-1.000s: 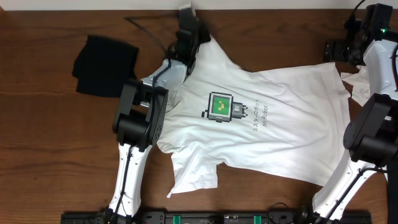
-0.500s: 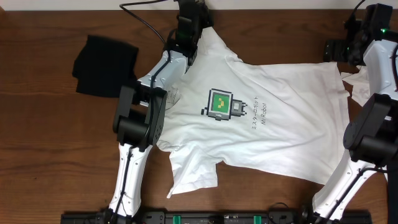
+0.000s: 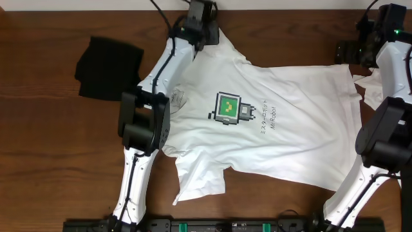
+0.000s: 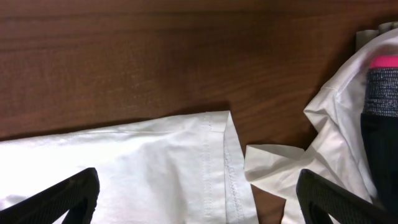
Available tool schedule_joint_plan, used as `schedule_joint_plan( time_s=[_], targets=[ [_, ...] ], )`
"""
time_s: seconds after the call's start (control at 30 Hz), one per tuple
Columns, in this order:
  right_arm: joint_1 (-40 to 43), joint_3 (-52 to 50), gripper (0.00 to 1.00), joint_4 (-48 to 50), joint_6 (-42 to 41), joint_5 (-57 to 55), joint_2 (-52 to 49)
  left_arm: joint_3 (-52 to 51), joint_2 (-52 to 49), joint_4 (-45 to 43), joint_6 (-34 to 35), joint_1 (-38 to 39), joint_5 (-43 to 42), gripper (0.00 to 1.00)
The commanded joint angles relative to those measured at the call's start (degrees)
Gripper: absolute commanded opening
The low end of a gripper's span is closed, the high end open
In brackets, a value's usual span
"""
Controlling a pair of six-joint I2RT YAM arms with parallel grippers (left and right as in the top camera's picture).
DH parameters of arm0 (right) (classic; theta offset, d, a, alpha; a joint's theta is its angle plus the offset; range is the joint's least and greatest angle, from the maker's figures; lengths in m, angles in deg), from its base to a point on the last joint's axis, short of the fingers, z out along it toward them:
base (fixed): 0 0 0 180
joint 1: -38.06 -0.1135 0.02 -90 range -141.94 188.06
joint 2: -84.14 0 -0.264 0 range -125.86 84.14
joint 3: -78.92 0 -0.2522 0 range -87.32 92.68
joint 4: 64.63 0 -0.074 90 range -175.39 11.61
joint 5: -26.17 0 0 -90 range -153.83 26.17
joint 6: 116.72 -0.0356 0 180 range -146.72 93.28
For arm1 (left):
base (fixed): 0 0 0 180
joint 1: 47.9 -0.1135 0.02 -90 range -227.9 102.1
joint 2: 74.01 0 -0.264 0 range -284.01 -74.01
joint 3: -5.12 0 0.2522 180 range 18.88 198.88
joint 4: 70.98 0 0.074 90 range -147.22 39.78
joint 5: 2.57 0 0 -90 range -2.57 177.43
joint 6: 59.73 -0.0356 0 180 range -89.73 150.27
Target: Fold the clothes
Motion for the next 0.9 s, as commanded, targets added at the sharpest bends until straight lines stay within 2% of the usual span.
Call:
schedule_joint_plan(
  time_s=[0.0,0.17,0.33,0.4,0.43,0.47,0.5,0.53,0.6,0.7,0.77,0.87],
  targets=[
    [0.26,0.68,0.99,-0.07,0.00,0.00,0.59,3.65,1.86,5.29,-3.04,-0.04,-2.40,0.21],
    [0.26,0.68,0.99,-0.07,0.00,0.00,0.59,3.65,1.86,12.31,-9.09,1.77,-3.43,0.21],
    [0.26,0.68,0.99,-0.09,0.00,0.00,0.59,3.65,1.86,18.84,-15.17,4.98,2.64,0.22],
    [0.26,0.68,0.99,-0.07,0.00,0.00,0.59,3.65,1.86,22.12,-15.39,5.92,3.13,0.22],
    [0.26,0.68,0.99,-0.07,0.00,0.02,0.59,3.67,2.12,23.87,-15.10,6.40,3.10,0.27],
    [0.26,0.68,0.99,-0.07,0.00,0.02,0.59,3.65,2.45,25.46,-14.95,6.78,3.10,0.44],
    [0.26,0.68,0.99,-0.07,0.00,0.02,0.59,3.65,2.95,27.17,-14.93,7.10,3.10,0.55],
    [0.26,0.68,0.99,-0.07,0.00,0.00,0.59,3.65,3.93,29.20,-14.84,7.50,3.13,0.58],
    [0.26,0.68,0.99,-0.07,0.00,0.00,0.59,3.65,6.36,33.27,-12.22,8.04,3.13,0.58],
    [0.26,0.68,0.99,-0.07,0.00,0.02,0.59,3.65,11.85,38.60,-4.31,8.11,3.13,0.51],
    [0.26,0.68,0.99,-0.07,0.00,0.00,0.59,3.65,16.46,41.68,0.02,7.89,3.13,0.51],
    [0.26,0.68,0.99,-0.07,0.00,0.00,0.59,3.65,22.64,44.17,2.75,7.85,3.10,0.53]
  ],
)
